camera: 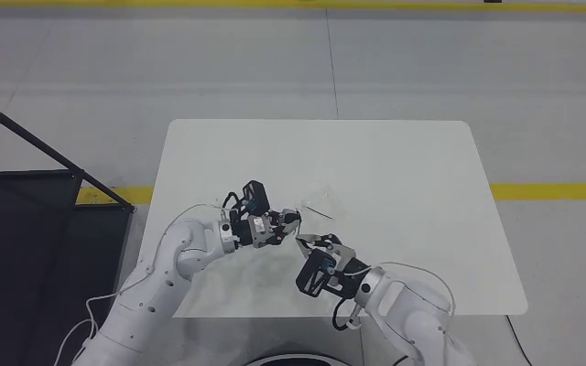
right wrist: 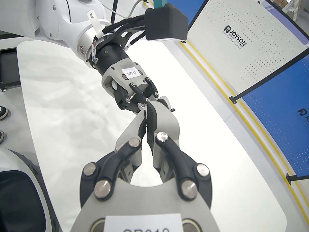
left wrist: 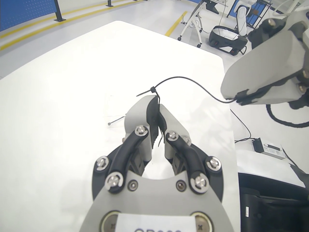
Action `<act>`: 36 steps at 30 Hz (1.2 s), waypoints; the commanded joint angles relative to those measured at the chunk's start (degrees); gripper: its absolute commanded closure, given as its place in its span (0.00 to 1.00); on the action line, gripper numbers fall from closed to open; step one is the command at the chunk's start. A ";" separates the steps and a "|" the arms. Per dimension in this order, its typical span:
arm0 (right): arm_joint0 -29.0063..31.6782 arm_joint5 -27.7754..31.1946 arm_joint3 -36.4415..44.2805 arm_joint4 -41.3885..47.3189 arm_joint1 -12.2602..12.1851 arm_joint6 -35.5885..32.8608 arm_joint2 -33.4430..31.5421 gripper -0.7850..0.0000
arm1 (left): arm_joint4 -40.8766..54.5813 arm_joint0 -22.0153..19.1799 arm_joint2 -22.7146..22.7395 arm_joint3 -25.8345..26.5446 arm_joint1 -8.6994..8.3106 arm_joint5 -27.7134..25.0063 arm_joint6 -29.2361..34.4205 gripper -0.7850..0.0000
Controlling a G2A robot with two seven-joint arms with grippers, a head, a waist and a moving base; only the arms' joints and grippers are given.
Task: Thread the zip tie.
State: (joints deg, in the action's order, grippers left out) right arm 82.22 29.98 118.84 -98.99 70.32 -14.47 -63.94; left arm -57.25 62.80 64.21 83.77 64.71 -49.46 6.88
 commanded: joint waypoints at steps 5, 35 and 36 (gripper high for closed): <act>-0.86 0.98 -0.23 0.00 -0.02 -2.62 0.77 1.00 | -1.35 0.56 0.20 0.50 -0.06 0.36 -2.16 1.00; -3.01 -0.78 -1.10 4.47 0.09 -7.73 1.78 1.00 | -7.69 1.79 0.16 1.97 -0.35 1.08 -7.21 1.00; -2.99 -1.03 -1.13 4.80 0.09 -7.79 1.69 0.83 | -7.57 1.78 0.21 1.87 -0.34 1.32 -7.37 1.00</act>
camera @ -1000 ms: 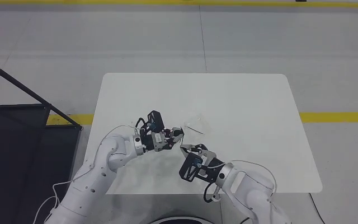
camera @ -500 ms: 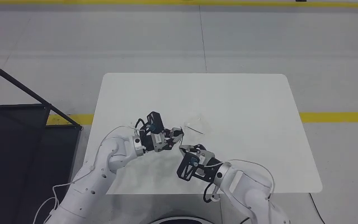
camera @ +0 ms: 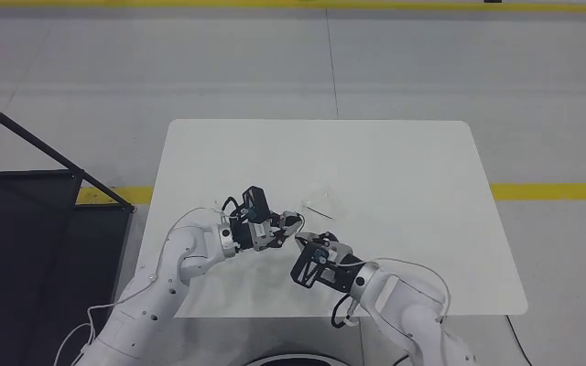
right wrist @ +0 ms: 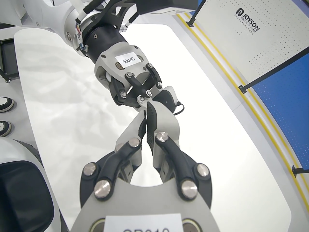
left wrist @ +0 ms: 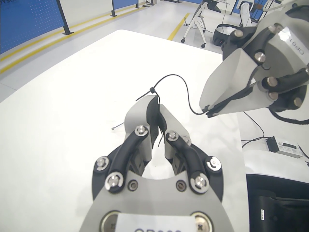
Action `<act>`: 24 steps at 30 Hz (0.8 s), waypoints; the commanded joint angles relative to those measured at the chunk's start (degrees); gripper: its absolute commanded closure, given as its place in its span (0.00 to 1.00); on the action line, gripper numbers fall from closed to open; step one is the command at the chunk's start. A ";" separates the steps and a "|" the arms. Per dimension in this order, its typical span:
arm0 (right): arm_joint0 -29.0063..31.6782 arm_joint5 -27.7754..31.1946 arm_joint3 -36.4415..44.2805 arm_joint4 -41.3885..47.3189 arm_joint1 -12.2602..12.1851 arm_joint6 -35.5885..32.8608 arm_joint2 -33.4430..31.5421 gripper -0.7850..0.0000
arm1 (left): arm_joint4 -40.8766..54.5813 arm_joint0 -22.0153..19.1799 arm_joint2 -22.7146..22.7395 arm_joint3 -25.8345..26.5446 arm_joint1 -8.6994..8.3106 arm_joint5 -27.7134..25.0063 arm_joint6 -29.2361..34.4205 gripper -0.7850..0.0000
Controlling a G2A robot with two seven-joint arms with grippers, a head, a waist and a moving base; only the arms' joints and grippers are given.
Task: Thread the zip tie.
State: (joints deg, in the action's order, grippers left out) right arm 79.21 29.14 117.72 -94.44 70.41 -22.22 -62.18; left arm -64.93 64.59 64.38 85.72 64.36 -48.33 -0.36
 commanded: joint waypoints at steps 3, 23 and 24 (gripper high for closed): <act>0.01 -0.24 0.06 0.77 -0.03 -0.04 -0.24 0.49 | 0.80 -0.06 0.18 -0.26 0.07 1.16 -0.41 1.00; 0.26 -0.06 -3.30 22.39 -0.24 -0.84 -6.26 0.00 | 6.24 0.21 2.25 -0.62 0.30 3.98 -4.80 1.00; -0.11 0.40 -3.86 24.48 -0.27 -2.04 -6.72 0.00 | 6.78 0.26 2.39 -0.61 0.31 3.84 -5.19 1.00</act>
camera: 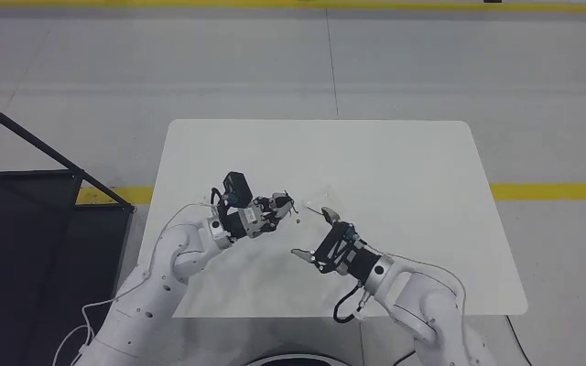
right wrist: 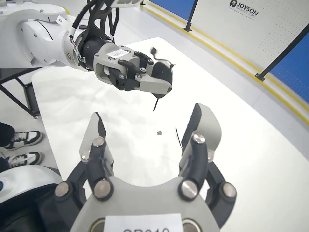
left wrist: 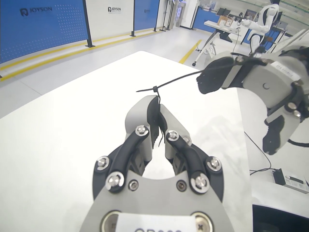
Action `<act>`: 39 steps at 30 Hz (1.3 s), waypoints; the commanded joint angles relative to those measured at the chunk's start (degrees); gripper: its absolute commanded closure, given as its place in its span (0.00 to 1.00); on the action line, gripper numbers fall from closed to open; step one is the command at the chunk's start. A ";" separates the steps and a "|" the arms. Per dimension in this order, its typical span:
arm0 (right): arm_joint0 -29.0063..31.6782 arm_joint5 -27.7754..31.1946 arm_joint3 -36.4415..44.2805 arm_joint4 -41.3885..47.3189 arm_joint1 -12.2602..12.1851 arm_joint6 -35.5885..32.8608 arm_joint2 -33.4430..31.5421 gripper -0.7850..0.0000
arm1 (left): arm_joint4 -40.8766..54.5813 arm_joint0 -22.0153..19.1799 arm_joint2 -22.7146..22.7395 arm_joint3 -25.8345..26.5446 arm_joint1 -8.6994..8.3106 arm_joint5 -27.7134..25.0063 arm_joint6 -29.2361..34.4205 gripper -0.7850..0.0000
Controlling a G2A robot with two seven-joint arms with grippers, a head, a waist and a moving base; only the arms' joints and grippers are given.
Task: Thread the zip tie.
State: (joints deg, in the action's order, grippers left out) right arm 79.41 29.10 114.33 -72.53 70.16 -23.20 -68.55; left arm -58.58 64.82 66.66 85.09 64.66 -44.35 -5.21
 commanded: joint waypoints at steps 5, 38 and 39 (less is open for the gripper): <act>-0.31 0.45 -0.47 2.58 -0.03 -1.06 -0.35 0.00 | 1.00 -0.05 0.22 0.58 0.07 -0.49 -0.58 1.00; -12.27 -1.49 -13.44 10.03 1.26 -2.88 6.60 0.61 | -1.14 0.65 -0.29 2.17 0.41 -1.56 -2.64 1.00; -12.26 -1.57 -13.47 10.11 1.25 -2.77 6.61 0.62 | -1.14 0.67 -0.28 2.18 0.42 -1.56 -2.62 1.00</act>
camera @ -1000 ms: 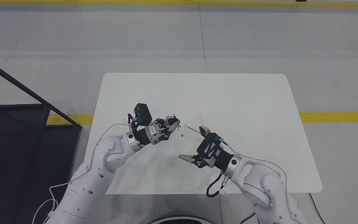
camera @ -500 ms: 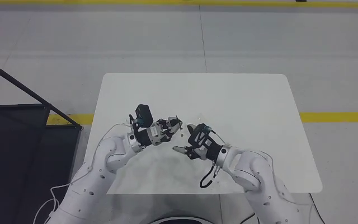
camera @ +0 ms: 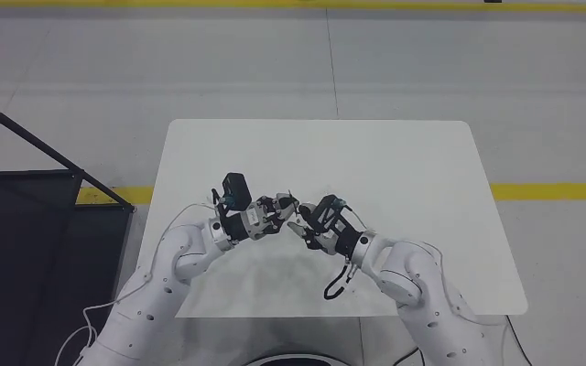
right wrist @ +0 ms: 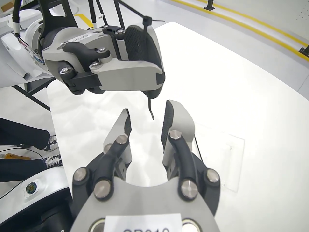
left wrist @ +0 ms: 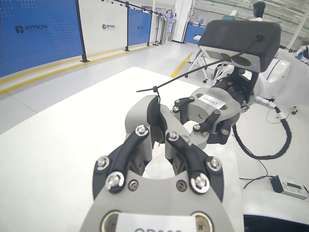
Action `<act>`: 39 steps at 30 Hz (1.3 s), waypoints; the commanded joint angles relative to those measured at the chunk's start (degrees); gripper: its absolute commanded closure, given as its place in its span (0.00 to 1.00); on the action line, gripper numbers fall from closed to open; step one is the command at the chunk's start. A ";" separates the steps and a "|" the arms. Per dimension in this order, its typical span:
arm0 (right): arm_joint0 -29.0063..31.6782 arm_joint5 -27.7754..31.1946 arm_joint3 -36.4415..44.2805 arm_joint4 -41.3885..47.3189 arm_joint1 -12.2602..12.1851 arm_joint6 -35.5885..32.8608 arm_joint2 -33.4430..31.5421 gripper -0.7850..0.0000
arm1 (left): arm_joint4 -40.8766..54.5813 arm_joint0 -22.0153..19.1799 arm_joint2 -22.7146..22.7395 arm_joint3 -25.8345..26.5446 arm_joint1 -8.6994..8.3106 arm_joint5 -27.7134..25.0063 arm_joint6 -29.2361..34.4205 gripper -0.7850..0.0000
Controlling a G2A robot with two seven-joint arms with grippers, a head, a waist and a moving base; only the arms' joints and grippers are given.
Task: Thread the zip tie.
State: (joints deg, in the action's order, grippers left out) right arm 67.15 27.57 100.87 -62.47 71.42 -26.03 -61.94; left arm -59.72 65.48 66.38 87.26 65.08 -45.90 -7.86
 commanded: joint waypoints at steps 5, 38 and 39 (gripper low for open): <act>0.02 0.17 -0.04 0.29 -0.09 0.45 -0.06 0.83 | -0.12 0.03 0.02 0.03 0.03 -0.08 0.15 1.00; 0.06 0.88 -1.21 7.54 -0.64 -0.07 -1.65 1.00 | 0.74 0.04 0.80 -1.17 0.10 -0.40 1.32 0.24; 0.07 1.44 -1.41 8.50 -0.67 -0.06 -1.80 1.00 | 0.76 0.12 0.98 -1.31 0.07 -0.38 1.19 0.24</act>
State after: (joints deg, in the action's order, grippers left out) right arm 67.22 28.59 99.61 -54.79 70.78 -26.09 -63.63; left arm -58.93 65.52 67.21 86.07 65.17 -46.29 -6.57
